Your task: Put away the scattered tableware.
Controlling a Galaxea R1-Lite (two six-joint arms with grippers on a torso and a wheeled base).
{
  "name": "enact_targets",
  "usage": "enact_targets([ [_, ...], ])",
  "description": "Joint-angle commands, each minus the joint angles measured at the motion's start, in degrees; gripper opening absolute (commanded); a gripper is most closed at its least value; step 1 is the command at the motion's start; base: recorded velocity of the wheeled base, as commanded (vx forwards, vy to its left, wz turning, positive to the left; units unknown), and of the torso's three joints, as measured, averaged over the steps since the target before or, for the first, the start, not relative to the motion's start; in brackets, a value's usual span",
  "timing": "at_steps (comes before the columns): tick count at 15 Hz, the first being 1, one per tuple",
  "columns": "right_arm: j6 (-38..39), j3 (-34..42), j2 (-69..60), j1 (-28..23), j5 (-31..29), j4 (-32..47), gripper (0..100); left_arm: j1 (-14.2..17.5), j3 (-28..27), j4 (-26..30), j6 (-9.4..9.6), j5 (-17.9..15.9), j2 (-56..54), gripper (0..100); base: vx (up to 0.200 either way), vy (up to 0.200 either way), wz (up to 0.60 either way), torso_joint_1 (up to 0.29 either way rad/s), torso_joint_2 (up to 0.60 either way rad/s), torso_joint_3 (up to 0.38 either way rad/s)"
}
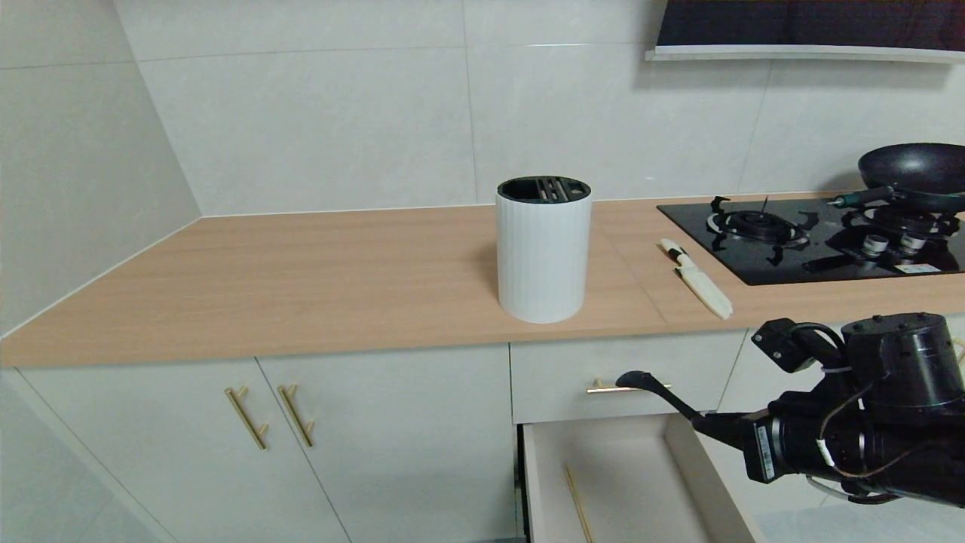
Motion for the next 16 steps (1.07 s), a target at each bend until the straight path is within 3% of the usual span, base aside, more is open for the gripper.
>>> enact_targets([
  [1,-0.03,0.21,3.04,0.12,-0.1,0.02,0,0.01,0.01,0.0,0.01,0.01,0.05,100,0.0,0.0,0.0,0.0,0.0,0.0],
  [8,0.06,0.21,4.71,0.12,-0.19,-0.69,0,0.01,0.01,0.0,0.01,0.01,0.05,100,0.0,0.0,0.0,0.0,0.0,0.0],
  [16,-0.29,0.21,6.2,0.12,-0.19,-0.69,0,0.01,0.01,0.0,0.01,0.01,0.05,100,0.0,0.0,0.0,-0.166,0.42,0.248],
])
